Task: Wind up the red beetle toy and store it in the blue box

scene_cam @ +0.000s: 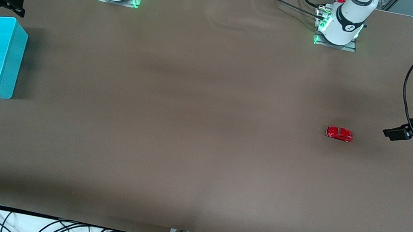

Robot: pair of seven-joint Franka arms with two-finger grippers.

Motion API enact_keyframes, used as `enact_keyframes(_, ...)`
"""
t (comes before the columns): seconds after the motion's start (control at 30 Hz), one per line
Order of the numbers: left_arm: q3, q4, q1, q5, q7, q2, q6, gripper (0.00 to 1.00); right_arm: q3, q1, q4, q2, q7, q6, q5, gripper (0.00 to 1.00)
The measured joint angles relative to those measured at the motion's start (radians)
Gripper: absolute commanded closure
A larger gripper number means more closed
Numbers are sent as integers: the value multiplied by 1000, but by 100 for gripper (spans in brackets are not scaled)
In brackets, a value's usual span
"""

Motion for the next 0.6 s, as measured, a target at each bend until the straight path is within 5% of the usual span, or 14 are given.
enact_keyframes(0.37, 1, -2, 28, -1, -131, 44, 11, 0, 4, 0, 0, 0, -1, 0, 0, 0)
enact_keyframes(0.6, 1, -57, 41, -25, -250, 69, 138, 0, 6, 0, 0, 0, -1, 0, -1, 0)
